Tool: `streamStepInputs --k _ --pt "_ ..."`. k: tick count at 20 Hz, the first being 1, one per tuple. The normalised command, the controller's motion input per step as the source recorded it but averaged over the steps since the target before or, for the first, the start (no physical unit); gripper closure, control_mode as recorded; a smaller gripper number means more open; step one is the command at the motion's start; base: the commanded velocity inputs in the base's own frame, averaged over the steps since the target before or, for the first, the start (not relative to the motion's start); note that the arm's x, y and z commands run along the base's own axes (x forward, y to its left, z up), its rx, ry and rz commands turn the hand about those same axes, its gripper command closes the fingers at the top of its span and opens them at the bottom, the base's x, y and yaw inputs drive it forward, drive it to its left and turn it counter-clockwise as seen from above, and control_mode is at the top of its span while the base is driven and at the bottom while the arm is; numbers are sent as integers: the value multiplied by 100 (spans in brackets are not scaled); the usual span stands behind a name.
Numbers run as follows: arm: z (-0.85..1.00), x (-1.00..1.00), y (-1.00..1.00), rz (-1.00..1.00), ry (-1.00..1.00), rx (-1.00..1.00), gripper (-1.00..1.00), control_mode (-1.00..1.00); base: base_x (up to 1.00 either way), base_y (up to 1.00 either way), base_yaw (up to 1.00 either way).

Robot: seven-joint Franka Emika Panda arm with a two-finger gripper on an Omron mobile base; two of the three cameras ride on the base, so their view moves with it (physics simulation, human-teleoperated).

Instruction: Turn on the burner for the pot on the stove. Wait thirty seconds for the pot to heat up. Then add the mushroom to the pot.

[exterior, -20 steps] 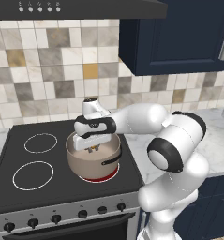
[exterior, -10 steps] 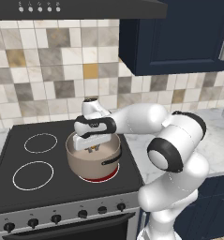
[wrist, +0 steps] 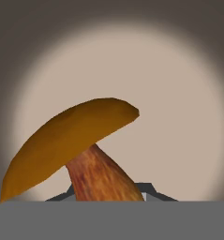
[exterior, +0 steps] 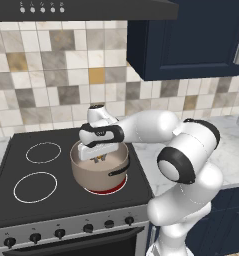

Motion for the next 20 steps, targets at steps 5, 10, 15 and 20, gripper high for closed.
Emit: streamStepInputs --k 5,10,15,20 --pt "0 0 0 0 0 0 100 -100 0 0 0" --pt "0 0 0 0 0 0 100 -100 0 0 0" --pt "0 0 0 0 0 0 100 -100 0 0 0" --pt "0 0 0 0 0 0 100 -100 0 0 0"
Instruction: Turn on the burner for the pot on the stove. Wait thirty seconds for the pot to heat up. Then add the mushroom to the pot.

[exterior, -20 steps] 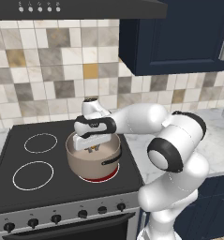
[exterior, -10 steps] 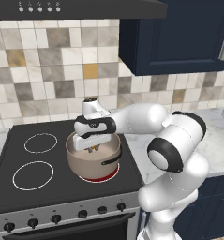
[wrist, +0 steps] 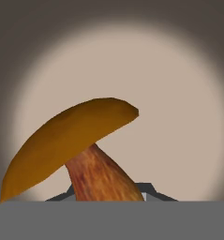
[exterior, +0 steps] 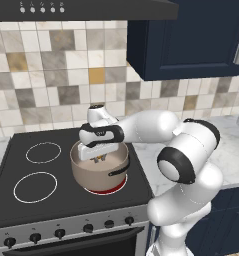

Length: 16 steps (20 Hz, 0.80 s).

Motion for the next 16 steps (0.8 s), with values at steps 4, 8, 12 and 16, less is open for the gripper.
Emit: streamStepInputs --k 4,8,12,16 --pt "0 0 0 0 0 0 100 -100 0 0 0" --pt "0 0 0 0 0 0 100 -100 0 0 0" --pt "0 0 0 0 0 0 100 -100 0 0 0" --pt "0 0 0 0 0 0 100 -100 0 0 0"
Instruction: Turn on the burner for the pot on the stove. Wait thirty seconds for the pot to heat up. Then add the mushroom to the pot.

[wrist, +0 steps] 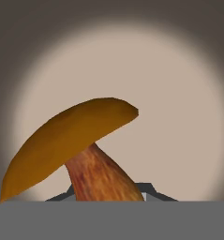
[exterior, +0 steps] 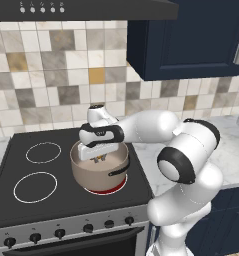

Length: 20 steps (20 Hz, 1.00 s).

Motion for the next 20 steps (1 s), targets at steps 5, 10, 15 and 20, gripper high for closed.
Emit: streamStepInputs --k 5,10,15,20 --pt "0 0 0 0 0 0 100 -100 0 0 0" --pt "0 0 0 0 0 0 100 -100 0 0 0" --pt "0 0 0 0 0 0 100 -100 0 0 0" --pt "0 0 0 0 0 0 100 -100 0 0 0"
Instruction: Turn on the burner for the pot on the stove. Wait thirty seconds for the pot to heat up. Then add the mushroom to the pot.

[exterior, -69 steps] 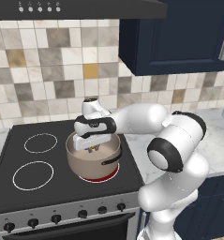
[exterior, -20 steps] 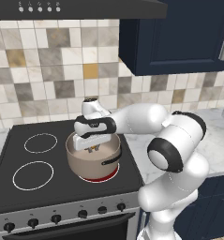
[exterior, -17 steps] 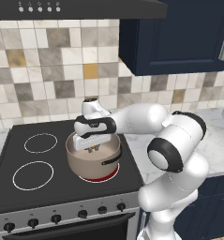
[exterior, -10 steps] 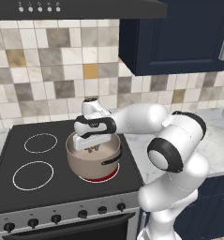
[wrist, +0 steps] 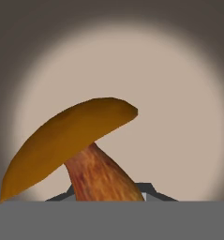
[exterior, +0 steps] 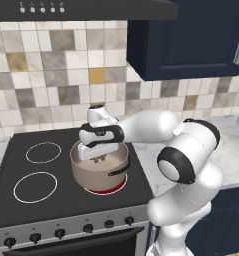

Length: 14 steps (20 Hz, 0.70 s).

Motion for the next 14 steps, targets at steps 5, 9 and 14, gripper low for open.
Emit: streamStepInputs --k 5,9,14 --pt "0 0 0 0 0 0 100 -100 0 0 0" --pt "0 0 0 0 0 0 100 -100 0 0 0" --pt "0 0 0 0 0 0 100 -100 0 0 0"
